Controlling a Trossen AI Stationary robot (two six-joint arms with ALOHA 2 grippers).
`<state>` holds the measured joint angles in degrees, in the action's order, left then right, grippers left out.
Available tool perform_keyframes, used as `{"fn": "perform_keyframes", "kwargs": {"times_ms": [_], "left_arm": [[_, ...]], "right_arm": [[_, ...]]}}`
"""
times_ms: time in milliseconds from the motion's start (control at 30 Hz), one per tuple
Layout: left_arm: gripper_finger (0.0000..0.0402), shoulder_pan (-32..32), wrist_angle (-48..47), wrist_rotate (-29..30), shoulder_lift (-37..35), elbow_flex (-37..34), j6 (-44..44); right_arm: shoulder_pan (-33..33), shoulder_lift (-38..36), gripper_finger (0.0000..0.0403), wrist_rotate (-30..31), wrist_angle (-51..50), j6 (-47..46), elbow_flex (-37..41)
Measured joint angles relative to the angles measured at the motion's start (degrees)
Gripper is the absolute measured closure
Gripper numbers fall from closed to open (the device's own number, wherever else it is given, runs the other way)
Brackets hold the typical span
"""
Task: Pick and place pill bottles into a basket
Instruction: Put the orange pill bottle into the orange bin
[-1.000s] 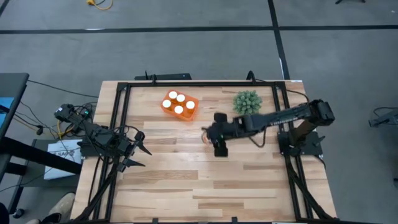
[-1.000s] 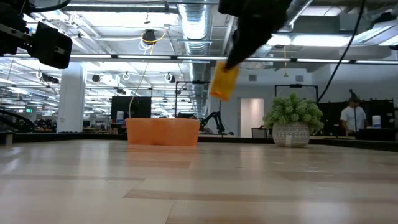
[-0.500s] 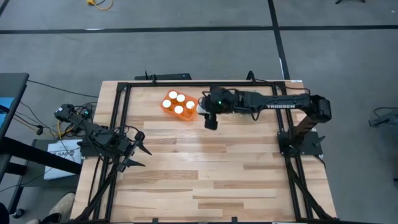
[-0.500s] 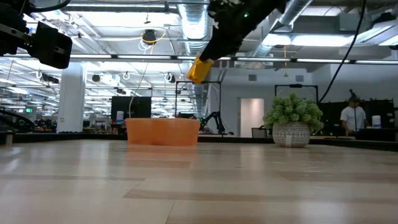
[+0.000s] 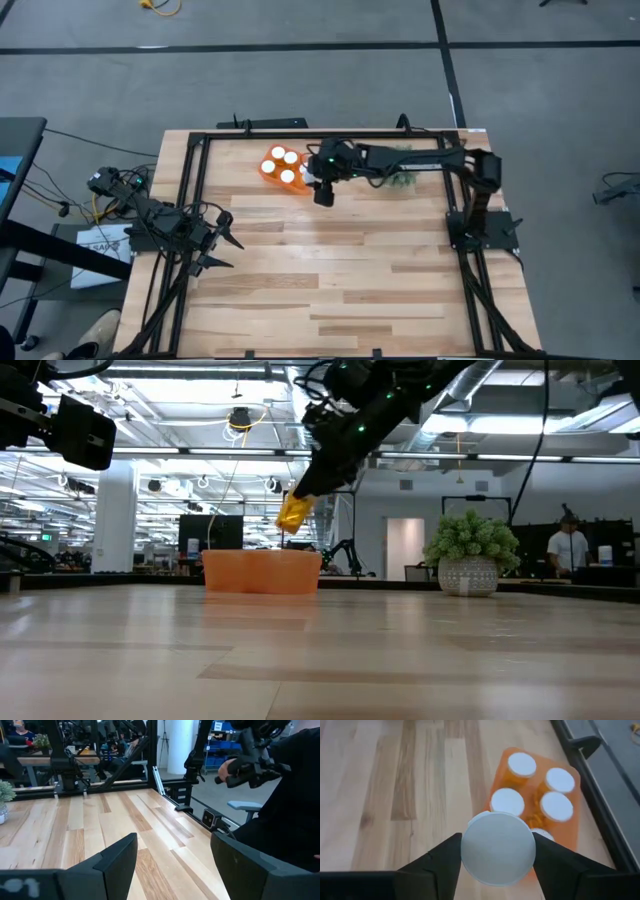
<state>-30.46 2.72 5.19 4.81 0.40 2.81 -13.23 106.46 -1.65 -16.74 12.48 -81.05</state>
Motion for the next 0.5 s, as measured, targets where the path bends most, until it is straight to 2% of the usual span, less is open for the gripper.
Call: {"fn": "perform_keyframes", "kwargs": {"times_ms": [300, 500], "left_arm": [[0.0159, 0.00, 0.00, 0.02, 0.05, 0.01, 0.00], [0.0159, 0.00, 0.00, 0.00, 0.05, -0.01, 0.00]], "right_arm": [[-0.01, 7.51, 0.0208, -3.00, -7.20, 0.03, -9.04], [-1.15, 9.26, 0.0187, -2.97, -12.24, 0.58, -11.36]]}}
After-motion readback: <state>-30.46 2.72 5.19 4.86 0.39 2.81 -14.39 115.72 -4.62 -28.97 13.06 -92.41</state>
